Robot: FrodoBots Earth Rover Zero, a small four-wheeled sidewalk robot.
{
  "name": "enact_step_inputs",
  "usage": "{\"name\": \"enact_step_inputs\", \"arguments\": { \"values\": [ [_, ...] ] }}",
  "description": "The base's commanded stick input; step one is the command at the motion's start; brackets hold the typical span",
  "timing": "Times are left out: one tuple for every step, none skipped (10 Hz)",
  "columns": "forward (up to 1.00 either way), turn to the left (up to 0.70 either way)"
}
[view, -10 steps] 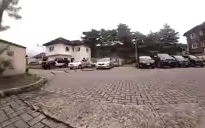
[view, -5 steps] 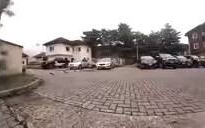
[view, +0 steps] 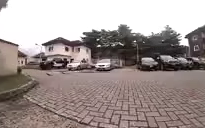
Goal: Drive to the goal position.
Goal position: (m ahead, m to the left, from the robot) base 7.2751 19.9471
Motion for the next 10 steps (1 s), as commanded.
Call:
{"name": "enact_step_inputs", "arguments": {
  "values": [
    [0.70, 0.25],
    [0.70, 0.35],
    [0.70, 0.35],
    [0.70, 0.29],
    [0.70, 0.00],
    [0.70, 0.00],
    [0.70, 0.00],
    [0.70, 0.00],
    [0.70, 0.00],
    [0.70, 0.00]
  ]
}}
